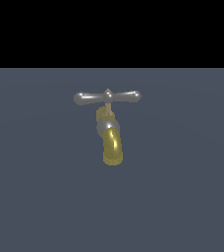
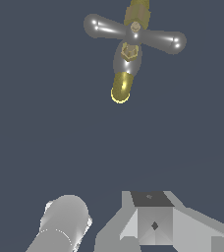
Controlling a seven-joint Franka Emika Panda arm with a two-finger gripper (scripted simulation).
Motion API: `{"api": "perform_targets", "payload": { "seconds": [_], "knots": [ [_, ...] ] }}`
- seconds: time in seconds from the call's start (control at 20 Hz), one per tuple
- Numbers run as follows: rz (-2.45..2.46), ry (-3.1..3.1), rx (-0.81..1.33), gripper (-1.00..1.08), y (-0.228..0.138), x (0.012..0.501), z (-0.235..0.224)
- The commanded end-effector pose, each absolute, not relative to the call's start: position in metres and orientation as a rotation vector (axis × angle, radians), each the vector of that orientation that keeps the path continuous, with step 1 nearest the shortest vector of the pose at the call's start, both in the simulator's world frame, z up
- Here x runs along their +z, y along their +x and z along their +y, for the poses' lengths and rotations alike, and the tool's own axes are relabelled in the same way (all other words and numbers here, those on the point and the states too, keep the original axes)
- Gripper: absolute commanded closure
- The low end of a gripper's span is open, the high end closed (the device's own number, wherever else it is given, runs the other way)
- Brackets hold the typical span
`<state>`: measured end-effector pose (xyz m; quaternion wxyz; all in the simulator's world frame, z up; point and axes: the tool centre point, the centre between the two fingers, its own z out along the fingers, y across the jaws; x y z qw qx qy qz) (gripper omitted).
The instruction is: Turn on the faucet by rotating a designated handle.
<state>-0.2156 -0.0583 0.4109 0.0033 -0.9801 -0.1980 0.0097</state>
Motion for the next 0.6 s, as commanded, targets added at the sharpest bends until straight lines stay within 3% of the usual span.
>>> {"api": "perform_targets", "payload": {
  "seconds": [0.0,0.55],
  "knots": [
    [-0.713,-3.054,0.029,1.08,-0.21,0.401,-0.065],
    [-1.098,-2.941,0.026,1.08,-0.179,0.358,-0.091]
  ]
}}
